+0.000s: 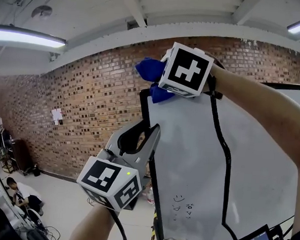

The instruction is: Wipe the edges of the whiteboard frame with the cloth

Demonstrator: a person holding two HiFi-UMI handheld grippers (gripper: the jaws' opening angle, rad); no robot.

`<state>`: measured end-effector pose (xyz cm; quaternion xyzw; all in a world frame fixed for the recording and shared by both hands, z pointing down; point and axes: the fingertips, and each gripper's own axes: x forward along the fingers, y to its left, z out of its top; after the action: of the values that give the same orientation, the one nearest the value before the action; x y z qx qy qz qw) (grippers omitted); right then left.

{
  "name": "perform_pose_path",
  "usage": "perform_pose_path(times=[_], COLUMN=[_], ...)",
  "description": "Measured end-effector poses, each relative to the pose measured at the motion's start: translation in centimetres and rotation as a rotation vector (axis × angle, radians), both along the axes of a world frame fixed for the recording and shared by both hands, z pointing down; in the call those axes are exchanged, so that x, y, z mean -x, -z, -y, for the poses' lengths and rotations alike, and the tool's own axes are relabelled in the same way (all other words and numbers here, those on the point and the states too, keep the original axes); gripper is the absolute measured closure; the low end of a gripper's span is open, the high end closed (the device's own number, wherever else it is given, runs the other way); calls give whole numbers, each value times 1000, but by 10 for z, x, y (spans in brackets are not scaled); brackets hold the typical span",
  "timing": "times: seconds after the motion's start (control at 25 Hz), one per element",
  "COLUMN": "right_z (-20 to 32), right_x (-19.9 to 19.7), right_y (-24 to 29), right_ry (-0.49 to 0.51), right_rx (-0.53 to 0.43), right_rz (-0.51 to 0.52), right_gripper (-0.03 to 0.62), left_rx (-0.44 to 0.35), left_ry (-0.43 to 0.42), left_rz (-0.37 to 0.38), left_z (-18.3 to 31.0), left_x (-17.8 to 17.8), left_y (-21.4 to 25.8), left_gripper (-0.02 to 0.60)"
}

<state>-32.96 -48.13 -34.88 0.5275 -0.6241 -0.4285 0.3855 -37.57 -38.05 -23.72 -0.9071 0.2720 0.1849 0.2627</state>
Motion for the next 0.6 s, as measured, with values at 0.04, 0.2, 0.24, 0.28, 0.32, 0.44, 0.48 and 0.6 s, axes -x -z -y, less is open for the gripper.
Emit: perform_pose_path(times=[0.04, 0.2, 0.24, 0.28, 0.32, 0.44, 0.48, 0.6], right_z=[0, -6, -9, -12, -16, -27, -30, -41], right_x=[-3, -23, -31, -40, -50, -73, -80, -103], right_y=[0, -3, -3, -2, -1, 1, 1, 0], right_ry=[1, -29, -45, -59, -71, -89, -93, -107], right_rx=[3, 32, 44, 54, 60, 65, 66, 61], right_rz=[12, 47, 52, 58, 65, 92, 101, 105], right_gripper=[445, 450, 450, 450, 450, 451, 451, 457], left_rx=[12, 47, 57, 68, 77, 90, 86, 79], left_ry=[-8, -28, -20, -11, -5, -1, 2, 23], left_rz=[4, 27, 28, 26, 20, 8, 12, 33], left_z=[1, 3, 2, 0, -2, -9, -12, -29], left_x=[-3, -7, -7, -7, -7, -12, -15, -32], left_y=[-4, -19, -19, -17, -15, -10, -10, -9], left_gripper=[465, 465, 465, 465, 465, 465, 465, 465])
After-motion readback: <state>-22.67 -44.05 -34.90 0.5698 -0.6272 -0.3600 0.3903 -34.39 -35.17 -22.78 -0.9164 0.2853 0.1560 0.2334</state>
